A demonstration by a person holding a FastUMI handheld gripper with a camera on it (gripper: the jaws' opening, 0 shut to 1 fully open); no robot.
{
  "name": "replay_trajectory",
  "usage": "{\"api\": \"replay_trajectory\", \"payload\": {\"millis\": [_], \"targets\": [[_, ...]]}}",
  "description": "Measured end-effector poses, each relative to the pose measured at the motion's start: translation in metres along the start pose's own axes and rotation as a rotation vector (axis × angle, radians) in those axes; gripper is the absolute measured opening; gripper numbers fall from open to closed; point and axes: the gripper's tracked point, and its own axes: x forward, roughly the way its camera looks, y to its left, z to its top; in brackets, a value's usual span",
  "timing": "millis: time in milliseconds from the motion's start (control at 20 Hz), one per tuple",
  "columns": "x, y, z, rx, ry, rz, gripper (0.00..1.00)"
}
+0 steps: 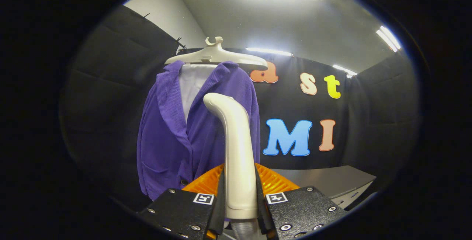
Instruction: Iron the clothes twice with a garment steamer, once on the left side and once on the right side.
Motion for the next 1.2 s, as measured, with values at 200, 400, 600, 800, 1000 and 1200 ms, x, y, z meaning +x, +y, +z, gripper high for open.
{"api": "replay_trajectory", "payload": {"millis": [200,400,600,800,1000,1200], "targets": [[-0.005,-0.004,-0.032,-0.012,0.051,0.000,0.37],[-0.021,-0.001,-0.073,-0.018,0.130,0.019,0.37],[-0.031,0.002,-0.103,-0.019,0.196,0.038,0.37],[-0.045,0.008,-0.138,-0.028,0.272,0.067,0.37],[-0.056,0.009,-0.168,-0.061,0.321,0.081,0.37],[-0.065,0.016,-0.205,-0.070,0.407,0.101,0.37]]}}
